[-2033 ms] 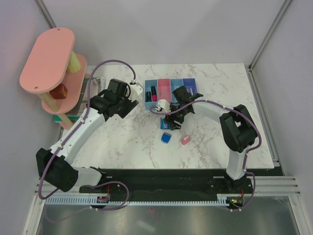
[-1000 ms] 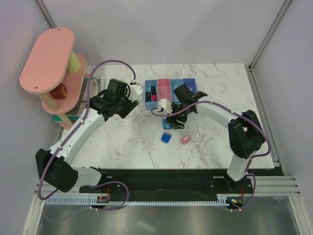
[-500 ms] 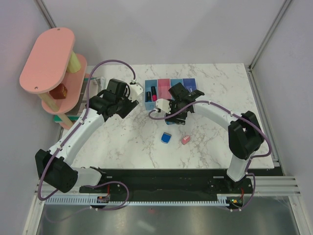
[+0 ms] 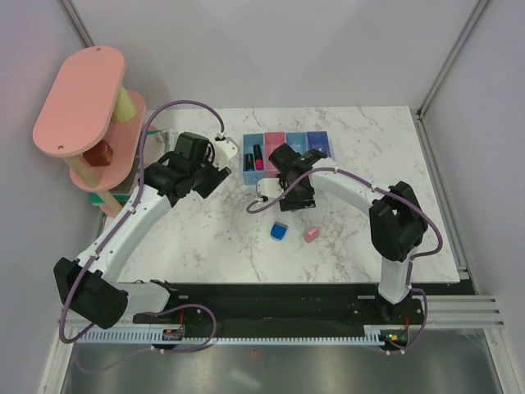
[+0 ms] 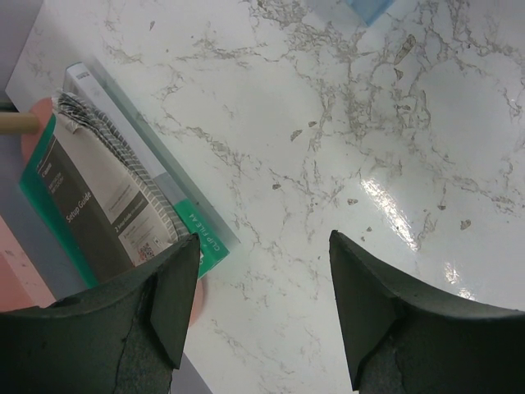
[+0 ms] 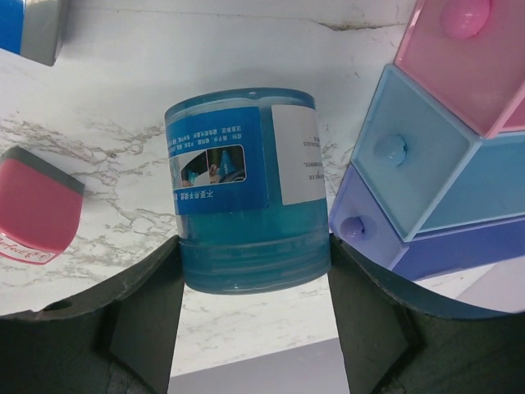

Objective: Sort the stationery into containers
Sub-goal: Pick up the stationery from the center of the board.

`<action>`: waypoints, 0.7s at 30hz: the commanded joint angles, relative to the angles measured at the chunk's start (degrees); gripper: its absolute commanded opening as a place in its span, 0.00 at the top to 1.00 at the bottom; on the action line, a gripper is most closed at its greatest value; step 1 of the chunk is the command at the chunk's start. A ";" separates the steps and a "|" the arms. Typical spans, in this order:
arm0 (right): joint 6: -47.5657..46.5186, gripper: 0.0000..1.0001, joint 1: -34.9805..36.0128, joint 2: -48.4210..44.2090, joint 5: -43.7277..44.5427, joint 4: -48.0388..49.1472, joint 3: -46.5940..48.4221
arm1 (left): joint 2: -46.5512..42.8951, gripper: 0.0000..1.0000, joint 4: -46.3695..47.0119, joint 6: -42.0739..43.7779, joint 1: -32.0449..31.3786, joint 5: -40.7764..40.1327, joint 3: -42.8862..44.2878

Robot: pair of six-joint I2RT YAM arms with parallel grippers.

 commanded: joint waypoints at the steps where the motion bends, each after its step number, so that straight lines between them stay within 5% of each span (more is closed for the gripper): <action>1: -4.42 0.37 1.69 1.59 5.47 -4.97 4.36 | -2.37 0.28 0.33 -0.98 0.25 1.34 0.21; 21: -4.95 0.28 6.97 7.39 8.38 -10.42 5.06 | -4.21 0.28 0.77 -1.51 0.34 1.61 -2.51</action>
